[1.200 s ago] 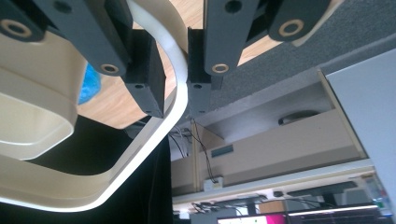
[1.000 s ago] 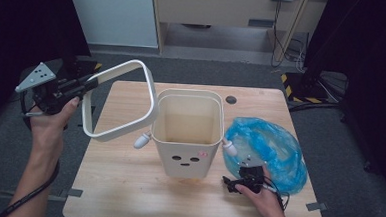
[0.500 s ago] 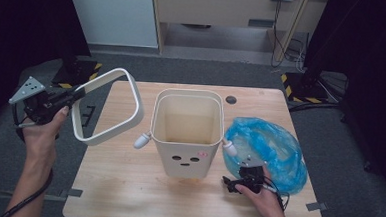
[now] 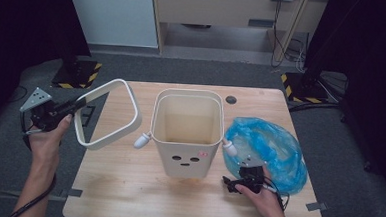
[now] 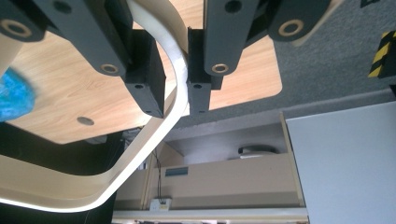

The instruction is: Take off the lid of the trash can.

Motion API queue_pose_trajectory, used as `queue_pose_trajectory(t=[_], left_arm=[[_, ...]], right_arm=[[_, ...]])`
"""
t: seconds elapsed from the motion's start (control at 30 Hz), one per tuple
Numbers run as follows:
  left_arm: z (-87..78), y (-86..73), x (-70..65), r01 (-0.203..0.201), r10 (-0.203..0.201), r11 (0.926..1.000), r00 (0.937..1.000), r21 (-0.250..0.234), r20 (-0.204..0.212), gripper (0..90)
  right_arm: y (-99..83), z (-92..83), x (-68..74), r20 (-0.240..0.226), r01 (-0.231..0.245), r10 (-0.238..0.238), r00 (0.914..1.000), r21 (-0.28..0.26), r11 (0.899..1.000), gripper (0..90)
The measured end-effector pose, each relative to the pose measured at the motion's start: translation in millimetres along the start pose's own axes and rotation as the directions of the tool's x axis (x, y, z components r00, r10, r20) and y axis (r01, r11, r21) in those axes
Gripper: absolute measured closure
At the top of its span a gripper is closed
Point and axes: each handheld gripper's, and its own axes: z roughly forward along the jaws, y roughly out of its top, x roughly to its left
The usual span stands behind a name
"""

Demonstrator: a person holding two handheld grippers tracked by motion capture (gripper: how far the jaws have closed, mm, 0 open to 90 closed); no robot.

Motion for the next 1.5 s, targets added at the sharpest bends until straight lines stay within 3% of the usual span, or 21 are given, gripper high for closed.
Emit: queue_pose_trajectory(t=[0.4,0.63,0.87,1.27,1.5], left_arm=[[17.2,-41.8,5.9,-0.023,0.028,0.9957,0.9984,0.089,-0.05,76.9],[26.6,-69.5,5.4,-0.002,0.009,0.9925,0.9985,0.122,-0.055,76.9],[34.9,-88.5,-1.7,-0.018,0.026,0.9865,0.9985,0.163,-0.049,76.9],[50.0,-115.3,-17.0,-0.063,0.069,0.9686,0.9974,0.241,-0.017,76.9],[52.9,-126.9,-23.0,-0.106,0.108,0.9514,0.9941,0.289,0.007,76.9]], right_arm=[[0.0,0.0,0.0,0.0,0.0,0.0,1.0,0.0,1.0,1.4],[-0.1,0.0,0.0,0.0,0.001,-0.001,1.0,0.0,1.0,1.4],[0.0,0.0,-0.3,0.001,0.004,-0.004,1.0,0.0,1.0,1.4],[0.0,0.0,-0.3,0.001,0.004,-0.004,1.0,0.0,1.0,1.4],[0.0,-0.1,-0.2,0.001,0.004,-0.004,1.0,0.0,1.0,1.4]])
